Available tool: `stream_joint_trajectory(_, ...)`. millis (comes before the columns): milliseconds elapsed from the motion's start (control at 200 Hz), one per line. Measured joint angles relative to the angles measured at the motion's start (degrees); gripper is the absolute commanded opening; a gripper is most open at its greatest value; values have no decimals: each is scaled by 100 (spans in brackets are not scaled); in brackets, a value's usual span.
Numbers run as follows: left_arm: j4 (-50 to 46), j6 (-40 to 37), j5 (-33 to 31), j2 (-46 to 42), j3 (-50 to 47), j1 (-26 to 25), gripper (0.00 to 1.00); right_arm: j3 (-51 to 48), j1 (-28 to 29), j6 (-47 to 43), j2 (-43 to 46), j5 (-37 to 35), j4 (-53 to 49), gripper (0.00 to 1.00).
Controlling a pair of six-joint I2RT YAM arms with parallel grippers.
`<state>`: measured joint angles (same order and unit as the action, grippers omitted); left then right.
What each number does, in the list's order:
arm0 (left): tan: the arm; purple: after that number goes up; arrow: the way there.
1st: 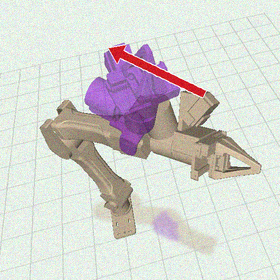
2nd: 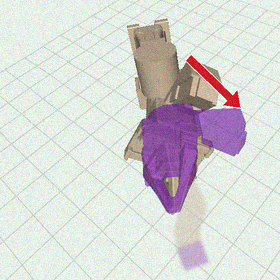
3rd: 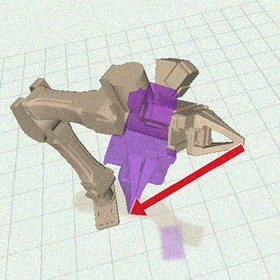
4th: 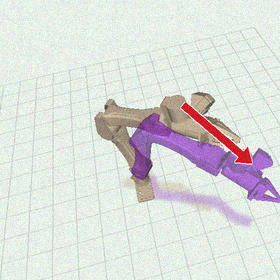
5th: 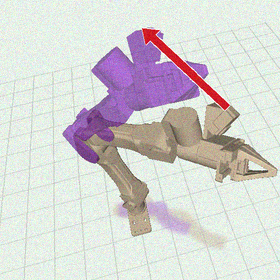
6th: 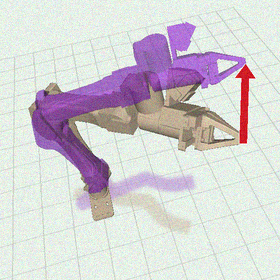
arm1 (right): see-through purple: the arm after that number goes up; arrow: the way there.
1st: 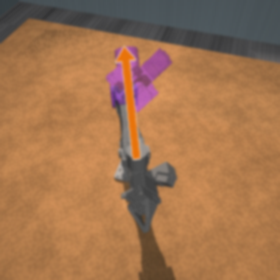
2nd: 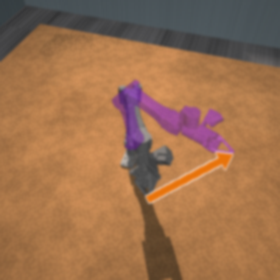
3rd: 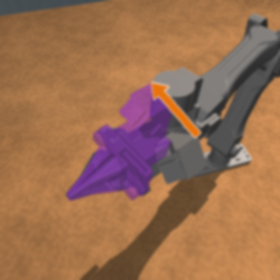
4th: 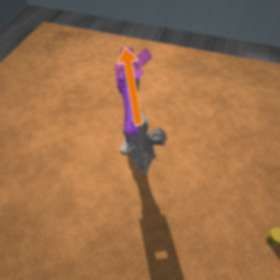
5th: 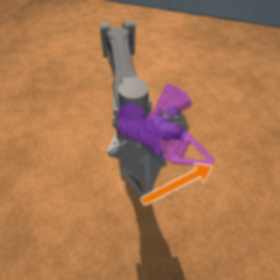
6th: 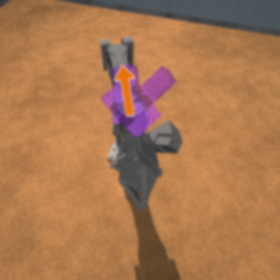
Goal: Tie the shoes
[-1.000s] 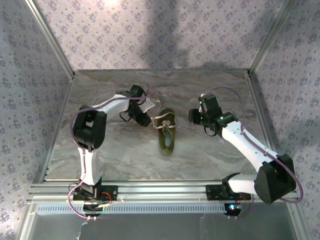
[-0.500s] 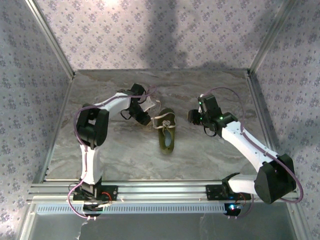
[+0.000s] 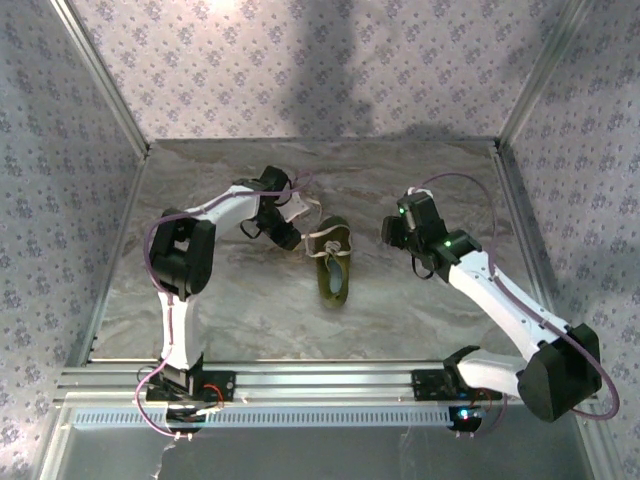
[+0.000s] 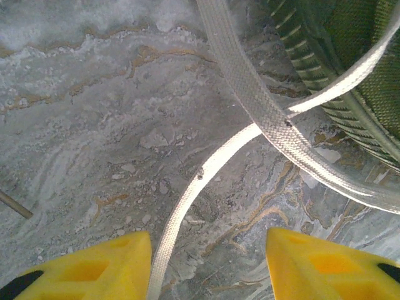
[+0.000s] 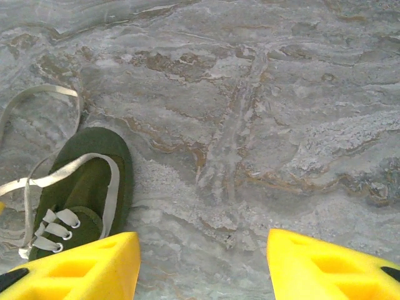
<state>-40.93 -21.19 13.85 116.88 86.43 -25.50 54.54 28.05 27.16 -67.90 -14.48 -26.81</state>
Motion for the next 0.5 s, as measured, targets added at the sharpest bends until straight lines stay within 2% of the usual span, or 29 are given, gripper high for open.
stream_joint_trajectory(150,-109,-17,-57,118,98,-17,42,-11,0,0,0,-37,-46,57)
stream_joint_trajectory(345,-249,-24,-170,271,114,-125,38,-22,0,0,2,-79,-74,57)
stream_joint_trajectory(500,-262,-7,-264,282,118,-168,27,-42,0,0,4,-81,-98,56)
